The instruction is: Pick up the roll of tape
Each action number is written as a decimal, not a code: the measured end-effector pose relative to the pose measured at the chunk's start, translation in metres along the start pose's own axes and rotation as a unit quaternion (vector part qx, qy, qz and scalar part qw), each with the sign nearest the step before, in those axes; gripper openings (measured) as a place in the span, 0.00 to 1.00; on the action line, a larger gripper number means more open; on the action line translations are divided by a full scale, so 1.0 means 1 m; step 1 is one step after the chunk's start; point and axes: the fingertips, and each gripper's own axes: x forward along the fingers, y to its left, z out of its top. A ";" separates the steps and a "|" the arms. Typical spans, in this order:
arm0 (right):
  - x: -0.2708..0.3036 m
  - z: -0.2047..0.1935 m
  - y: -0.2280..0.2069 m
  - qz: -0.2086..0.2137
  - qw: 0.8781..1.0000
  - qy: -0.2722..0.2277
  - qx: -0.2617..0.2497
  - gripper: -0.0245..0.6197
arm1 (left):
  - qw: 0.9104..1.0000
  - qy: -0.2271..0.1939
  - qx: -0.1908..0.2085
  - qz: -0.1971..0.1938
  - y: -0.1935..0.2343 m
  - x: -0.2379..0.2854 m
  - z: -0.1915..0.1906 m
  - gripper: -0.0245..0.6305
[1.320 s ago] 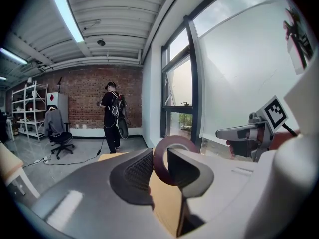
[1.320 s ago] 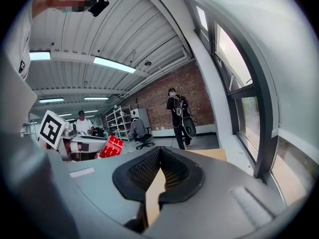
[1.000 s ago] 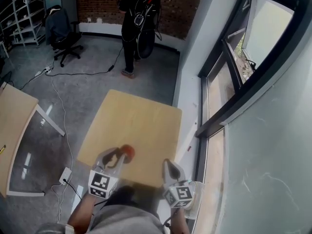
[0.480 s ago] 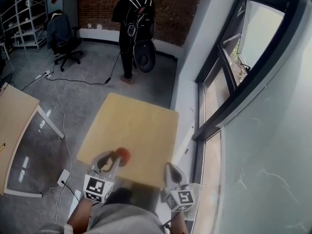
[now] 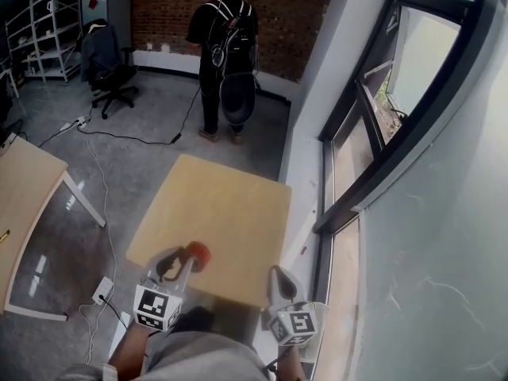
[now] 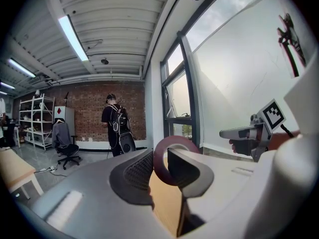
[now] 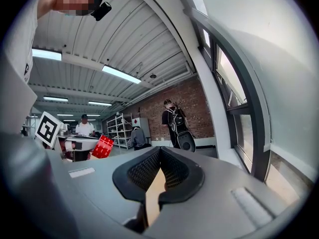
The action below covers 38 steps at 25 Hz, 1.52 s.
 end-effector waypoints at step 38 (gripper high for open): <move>-0.012 -0.002 -0.004 0.003 1.000 -0.002 0.008 0.06 | 1.000 -0.009 0.003 0.012 -0.009 -0.006 0.005 0.18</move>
